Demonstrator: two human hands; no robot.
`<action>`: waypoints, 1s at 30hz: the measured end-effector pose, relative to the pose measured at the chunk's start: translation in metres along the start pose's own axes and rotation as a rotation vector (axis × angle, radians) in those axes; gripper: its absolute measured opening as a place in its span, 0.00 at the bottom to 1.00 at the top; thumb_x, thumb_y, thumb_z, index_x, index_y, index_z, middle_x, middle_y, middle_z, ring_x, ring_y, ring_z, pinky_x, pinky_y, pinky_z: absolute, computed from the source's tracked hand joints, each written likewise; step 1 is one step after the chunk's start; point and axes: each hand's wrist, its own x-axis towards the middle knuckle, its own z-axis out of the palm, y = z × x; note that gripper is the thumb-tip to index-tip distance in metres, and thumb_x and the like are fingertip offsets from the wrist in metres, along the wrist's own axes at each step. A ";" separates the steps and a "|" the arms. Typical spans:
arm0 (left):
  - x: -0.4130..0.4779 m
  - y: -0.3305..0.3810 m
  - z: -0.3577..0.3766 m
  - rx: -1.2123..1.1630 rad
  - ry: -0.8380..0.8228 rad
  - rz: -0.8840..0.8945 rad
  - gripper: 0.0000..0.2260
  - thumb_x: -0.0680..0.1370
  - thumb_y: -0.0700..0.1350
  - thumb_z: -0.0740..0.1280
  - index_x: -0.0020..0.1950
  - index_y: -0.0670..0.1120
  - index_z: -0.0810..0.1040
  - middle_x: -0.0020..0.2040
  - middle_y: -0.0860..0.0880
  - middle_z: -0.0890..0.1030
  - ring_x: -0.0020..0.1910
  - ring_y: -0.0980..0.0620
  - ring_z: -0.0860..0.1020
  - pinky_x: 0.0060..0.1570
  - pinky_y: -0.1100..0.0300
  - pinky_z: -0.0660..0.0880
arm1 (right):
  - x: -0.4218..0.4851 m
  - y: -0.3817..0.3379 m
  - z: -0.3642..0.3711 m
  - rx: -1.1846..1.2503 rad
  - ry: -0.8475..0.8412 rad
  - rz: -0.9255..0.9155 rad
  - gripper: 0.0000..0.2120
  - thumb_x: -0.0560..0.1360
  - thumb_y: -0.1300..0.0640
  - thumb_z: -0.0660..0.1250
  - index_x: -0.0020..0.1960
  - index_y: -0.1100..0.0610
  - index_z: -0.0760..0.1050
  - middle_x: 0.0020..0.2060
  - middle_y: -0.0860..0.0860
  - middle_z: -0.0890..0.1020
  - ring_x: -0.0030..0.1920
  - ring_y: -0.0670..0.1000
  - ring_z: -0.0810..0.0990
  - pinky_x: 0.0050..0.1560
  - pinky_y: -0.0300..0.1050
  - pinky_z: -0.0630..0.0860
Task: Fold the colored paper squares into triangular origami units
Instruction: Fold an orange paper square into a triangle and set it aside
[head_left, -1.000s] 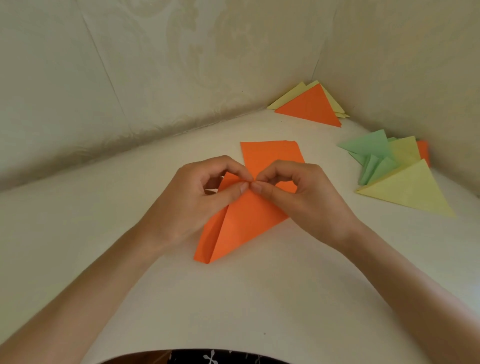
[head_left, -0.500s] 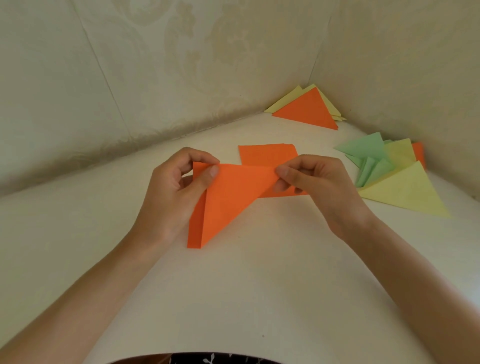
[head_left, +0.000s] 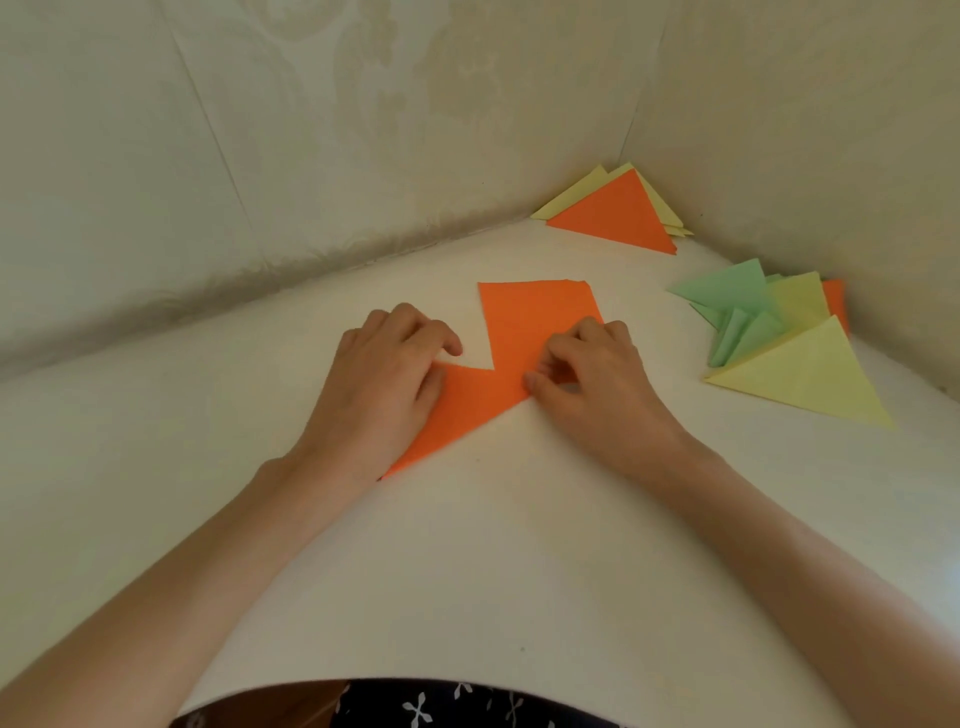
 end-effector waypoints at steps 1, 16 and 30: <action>-0.001 0.004 -0.002 0.005 0.005 0.071 0.09 0.75 0.38 0.65 0.52 0.47 0.79 0.50 0.48 0.76 0.49 0.47 0.73 0.48 0.57 0.64 | 0.001 0.000 0.002 -0.013 0.010 -0.008 0.07 0.75 0.53 0.66 0.41 0.56 0.73 0.42 0.49 0.69 0.49 0.53 0.65 0.51 0.47 0.65; -0.019 0.021 0.005 0.076 -0.185 0.284 0.18 0.79 0.52 0.55 0.57 0.48 0.81 0.53 0.49 0.79 0.49 0.48 0.78 0.43 0.55 0.77 | 0.000 0.003 0.003 0.014 -0.002 -0.058 0.10 0.80 0.55 0.59 0.41 0.56 0.68 0.43 0.51 0.68 0.48 0.51 0.62 0.53 0.49 0.63; -0.071 -0.017 -0.032 0.157 -0.128 0.291 0.16 0.79 0.51 0.57 0.55 0.49 0.83 0.55 0.50 0.81 0.50 0.51 0.78 0.47 0.56 0.75 | -0.004 0.002 0.007 -0.210 0.100 -0.118 0.11 0.80 0.55 0.57 0.48 0.62 0.73 0.44 0.52 0.64 0.47 0.52 0.61 0.47 0.45 0.59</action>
